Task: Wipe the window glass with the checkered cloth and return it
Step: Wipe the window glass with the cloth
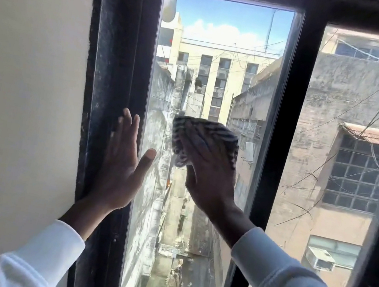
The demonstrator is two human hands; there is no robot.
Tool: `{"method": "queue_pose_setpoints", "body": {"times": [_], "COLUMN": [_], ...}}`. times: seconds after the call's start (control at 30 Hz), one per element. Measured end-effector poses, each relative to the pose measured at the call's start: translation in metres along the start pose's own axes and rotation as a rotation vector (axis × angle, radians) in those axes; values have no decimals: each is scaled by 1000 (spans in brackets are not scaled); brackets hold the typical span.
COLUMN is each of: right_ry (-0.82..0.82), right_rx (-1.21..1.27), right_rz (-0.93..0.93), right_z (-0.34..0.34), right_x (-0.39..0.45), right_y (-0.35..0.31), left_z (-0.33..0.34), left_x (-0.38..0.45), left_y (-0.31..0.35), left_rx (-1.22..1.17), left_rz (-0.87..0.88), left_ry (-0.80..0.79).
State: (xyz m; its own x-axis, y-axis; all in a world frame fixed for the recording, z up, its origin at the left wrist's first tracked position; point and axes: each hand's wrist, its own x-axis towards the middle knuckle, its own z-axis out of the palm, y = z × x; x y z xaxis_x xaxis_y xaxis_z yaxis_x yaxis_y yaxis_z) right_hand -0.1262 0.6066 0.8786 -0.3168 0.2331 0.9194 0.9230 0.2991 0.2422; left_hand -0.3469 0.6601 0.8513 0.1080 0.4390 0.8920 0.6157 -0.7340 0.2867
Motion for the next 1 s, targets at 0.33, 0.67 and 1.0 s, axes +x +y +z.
{"method": "queue_pose_setpoints", "body": {"times": [0.33,0.67,1.0], "right_ry": [19,-320,370], "right_rx": [-29,233,-70], "right_rz": [-102,-60,476], "right_z": [-8,-10,-101], "right_x": [-42,-205,-160], "right_y": [20,-27,108], "left_z": [-1,18,86], "left_x": [0,30,49], "left_y": [8,98,180], "left_rx": [-3,148,679], "left_rz": [8,259,821], "left_ry": [-2,22,-121]}}
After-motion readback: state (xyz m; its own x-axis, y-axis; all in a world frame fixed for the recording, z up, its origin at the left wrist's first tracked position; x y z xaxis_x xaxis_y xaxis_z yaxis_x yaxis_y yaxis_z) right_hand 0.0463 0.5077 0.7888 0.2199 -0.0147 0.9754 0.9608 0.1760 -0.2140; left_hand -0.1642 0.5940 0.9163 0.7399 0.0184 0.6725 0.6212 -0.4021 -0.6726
